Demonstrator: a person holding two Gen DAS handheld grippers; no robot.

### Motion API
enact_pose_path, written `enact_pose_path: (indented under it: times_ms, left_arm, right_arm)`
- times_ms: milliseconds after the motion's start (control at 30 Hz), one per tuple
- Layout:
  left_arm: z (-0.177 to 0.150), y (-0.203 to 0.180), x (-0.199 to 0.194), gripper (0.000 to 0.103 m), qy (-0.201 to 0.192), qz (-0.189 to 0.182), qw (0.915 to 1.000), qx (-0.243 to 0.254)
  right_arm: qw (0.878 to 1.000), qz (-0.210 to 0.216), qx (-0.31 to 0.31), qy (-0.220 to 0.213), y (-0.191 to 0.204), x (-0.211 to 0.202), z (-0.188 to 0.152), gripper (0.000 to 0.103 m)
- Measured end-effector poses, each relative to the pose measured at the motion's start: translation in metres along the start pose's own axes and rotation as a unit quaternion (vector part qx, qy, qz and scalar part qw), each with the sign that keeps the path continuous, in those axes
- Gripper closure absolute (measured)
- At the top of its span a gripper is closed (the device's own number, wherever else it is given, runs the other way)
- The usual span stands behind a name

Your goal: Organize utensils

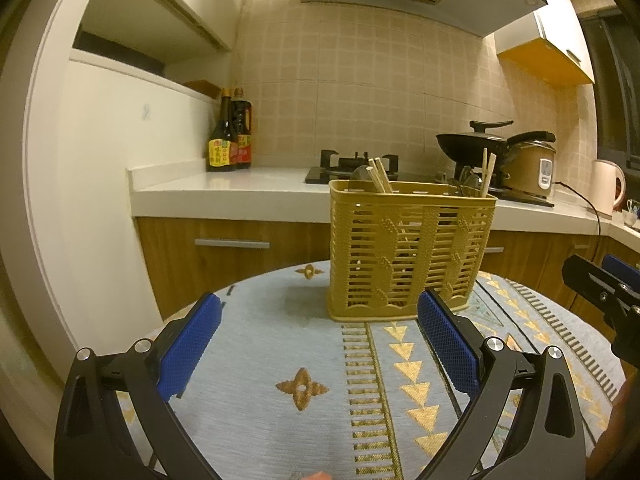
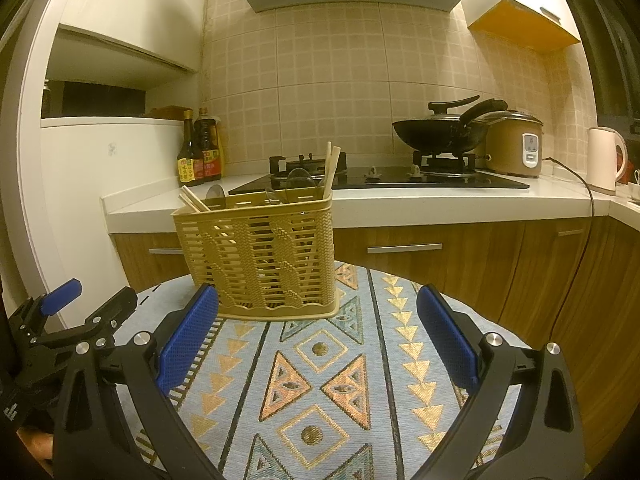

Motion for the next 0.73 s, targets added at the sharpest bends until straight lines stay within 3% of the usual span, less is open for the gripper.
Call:
enact_pose_path:
  times_ms: [233,400,733]
  left_arm:
    - [-0.0006,0.0015,0.0022,0.008,0.006,-0.009,0.9999,-0.006]
    - [0.0023,0.0026,-0.0047,0.007,-0.018,-0.005,0.9998,-0.003]
    - [0.0022,-0.0012,-0.0023,0.007,-0.008,-0.006,0.9999,0.004]
  right_arm:
    - [1.0,0.0,-0.003,0.0,0.0009,-0.0006,-0.0002,0.008]
    - [1.0,-0.001,-0.002,-0.001,0.0003,-0.0008,-0.0003,0.008]
    - [1.0,-0.001,-0.002,0.0,0.0005,-0.0009,-0.0008,0.008]
Point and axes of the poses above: each gripper's, at about its wrist camera, not at the fingertips, and x roughly the way its jaws point, y to its left, z to its top, the point moved 8 cm from there along x, roughly the way its jaws point, and after that the axes turned 10 degrees about x, right-handed, at the moved point
